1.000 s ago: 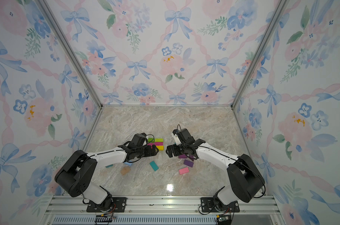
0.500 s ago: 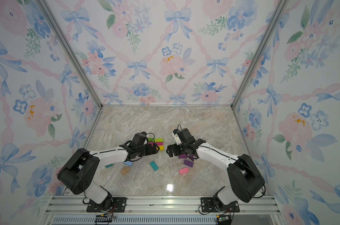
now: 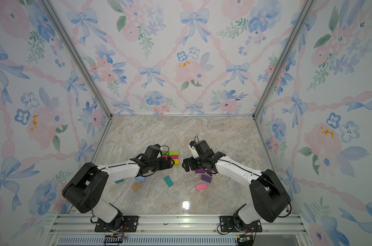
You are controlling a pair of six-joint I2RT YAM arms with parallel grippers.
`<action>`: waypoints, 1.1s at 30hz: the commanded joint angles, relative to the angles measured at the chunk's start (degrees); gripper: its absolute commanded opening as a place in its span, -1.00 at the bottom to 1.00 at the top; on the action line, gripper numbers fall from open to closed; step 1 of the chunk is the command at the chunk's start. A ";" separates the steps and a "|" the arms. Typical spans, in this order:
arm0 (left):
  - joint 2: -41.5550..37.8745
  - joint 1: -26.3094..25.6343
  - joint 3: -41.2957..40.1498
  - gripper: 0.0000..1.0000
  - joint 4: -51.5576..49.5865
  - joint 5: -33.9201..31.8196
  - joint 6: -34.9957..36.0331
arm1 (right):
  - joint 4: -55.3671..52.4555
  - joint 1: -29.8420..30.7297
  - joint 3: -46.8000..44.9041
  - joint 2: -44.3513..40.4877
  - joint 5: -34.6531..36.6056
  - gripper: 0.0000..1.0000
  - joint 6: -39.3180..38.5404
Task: Assemble a piece of candy with building blocks
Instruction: Adjust the building block at the center of the board.
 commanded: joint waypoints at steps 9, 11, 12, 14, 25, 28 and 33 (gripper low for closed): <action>-10.21 10.28 -6.75 0.91 -1.35 4.52 3.59 | 5.51 6.40 5.25 8.70 -2.45 0.98 3.66; -11.07 12.27 -7.07 0.90 -1.59 5.10 4.35 | 5.60 7.58 7.05 11.69 -2.54 0.98 3.51; -11.13 13.05 -7.07 0.90 -1.80 5.28 4.86 | 5.97 7.91 7.90 13.04 -2.72 0.98 3.55; -11.14 14.24 -7.08 0.90 -1.95 5.68 5.46 | 7.03 8.45 9.18 15.58 -3.76 0.98 3.98; -10.72 17.30 -6.75 0.89 -2.02 6.25 6.81 | 9.59 9.70 14.22 23.97 -6.99 0.98 5.33; -10.94 18.05 -6.97 0.89 -2.05 6.43 6.89 | 10.50 9.76 14.64 25.22 -7.07 0.98 5.81; -11.29 18.78 -7.35 0.89 -2.10 6.63 7.08 | 11.59 9.70 15.38 26.45 -7.34 0.98 6.46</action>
